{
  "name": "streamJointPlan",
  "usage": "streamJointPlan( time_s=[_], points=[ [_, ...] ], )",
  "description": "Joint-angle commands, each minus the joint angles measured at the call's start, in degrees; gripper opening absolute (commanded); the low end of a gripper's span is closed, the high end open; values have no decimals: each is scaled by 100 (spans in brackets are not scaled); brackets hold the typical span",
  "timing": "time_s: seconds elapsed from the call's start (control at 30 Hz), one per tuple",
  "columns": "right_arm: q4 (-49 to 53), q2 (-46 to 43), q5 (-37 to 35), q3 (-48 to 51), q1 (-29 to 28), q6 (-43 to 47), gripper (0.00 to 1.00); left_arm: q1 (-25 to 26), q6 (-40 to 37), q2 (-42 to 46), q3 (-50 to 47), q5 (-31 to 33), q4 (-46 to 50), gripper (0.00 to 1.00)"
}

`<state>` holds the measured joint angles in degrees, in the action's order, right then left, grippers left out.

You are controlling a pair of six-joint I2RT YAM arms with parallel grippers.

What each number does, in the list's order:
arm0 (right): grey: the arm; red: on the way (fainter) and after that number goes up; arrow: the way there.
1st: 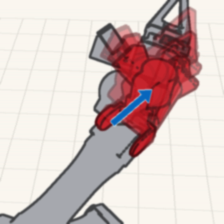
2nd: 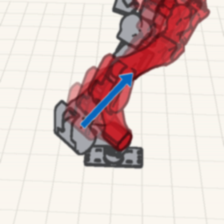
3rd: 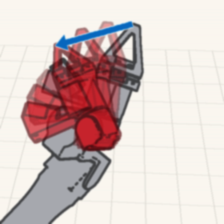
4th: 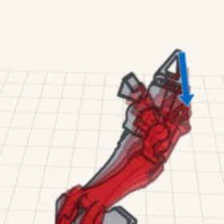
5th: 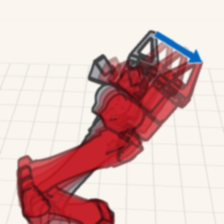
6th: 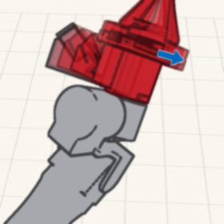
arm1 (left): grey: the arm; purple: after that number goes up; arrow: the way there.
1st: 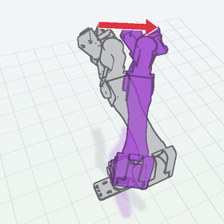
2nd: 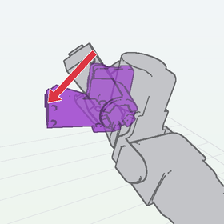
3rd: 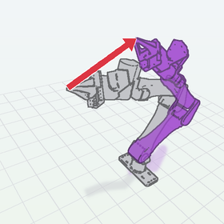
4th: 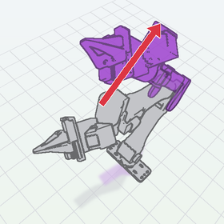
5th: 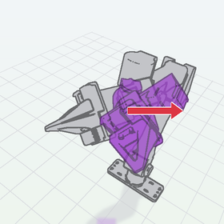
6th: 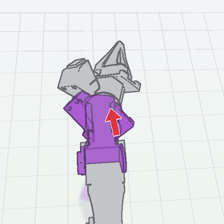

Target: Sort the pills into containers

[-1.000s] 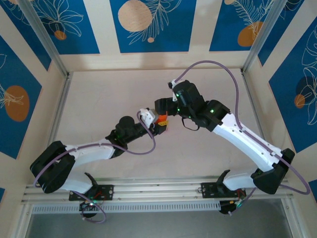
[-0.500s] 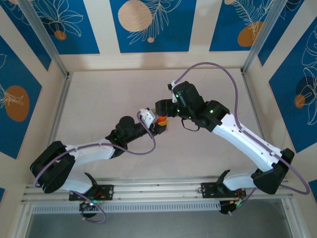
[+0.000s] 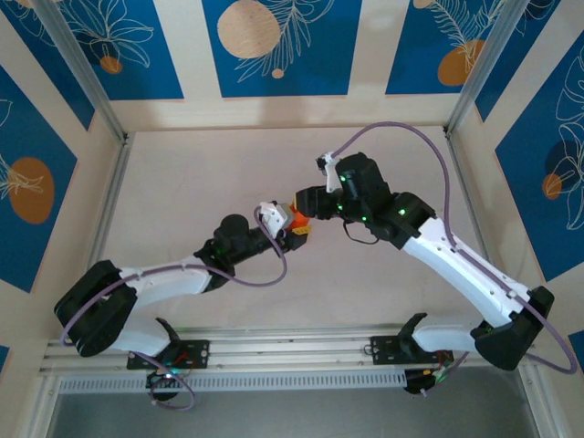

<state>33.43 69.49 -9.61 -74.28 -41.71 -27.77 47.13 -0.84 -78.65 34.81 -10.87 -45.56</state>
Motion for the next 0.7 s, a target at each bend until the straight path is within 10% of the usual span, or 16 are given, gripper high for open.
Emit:
streamJointPlan(
  time_s=[0.0, 0.67],
  points=[
    [-187, -311, 1204, 226, 235, 532, 42, -77, -14, 317, -9, -385, -707, 0],
    [1607, -469, 3473, -294, 387, 5688, 40, -187, 314, 148, 268, -3303, -685, 0]
  ],
)
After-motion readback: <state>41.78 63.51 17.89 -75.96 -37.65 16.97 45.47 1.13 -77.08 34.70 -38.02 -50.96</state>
